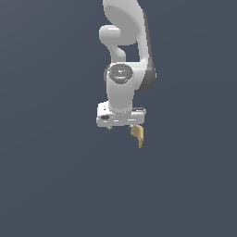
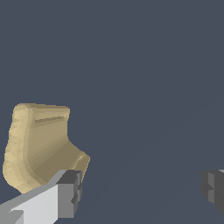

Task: Pick up the object and move it to a goal position.

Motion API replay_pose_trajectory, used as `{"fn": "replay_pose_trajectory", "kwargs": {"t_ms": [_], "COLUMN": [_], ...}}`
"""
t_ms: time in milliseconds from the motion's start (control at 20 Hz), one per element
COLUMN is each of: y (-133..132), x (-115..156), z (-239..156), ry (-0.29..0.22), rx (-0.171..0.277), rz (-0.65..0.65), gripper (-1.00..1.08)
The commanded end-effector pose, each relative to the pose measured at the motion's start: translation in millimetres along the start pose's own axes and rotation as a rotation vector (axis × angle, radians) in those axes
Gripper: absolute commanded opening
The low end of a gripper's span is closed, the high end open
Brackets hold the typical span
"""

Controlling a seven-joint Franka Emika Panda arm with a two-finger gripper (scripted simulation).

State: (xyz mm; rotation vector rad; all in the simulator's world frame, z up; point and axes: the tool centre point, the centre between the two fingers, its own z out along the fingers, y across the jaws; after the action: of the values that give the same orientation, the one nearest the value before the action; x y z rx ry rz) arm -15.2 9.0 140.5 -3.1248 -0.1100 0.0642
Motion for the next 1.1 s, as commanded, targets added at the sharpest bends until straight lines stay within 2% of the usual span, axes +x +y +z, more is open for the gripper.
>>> {"fn": "replay_pose_trajectory", "kwargs": {"t_ms": [0, 250, 450, 650, 1050], "y": [-21.5, -65.4, -87.0, -96.3, -95.6], "x": [0.5, -0.9, -2.8, -3.8, -3.6], "z": [-0.5, -1.9, -2.6, -3.0, 9.1], "ry": [0.008, 0.025, 0.033, 0.037, 0.036], "rx": [-0.005, -0.016, -0.021, -0.023, -0.023], "rz": [-0.084, -0.259, -0.346, -0.383, -0.379], "gripper": [1.0, 1.0, 1.0, 1.0, 1.0]}}
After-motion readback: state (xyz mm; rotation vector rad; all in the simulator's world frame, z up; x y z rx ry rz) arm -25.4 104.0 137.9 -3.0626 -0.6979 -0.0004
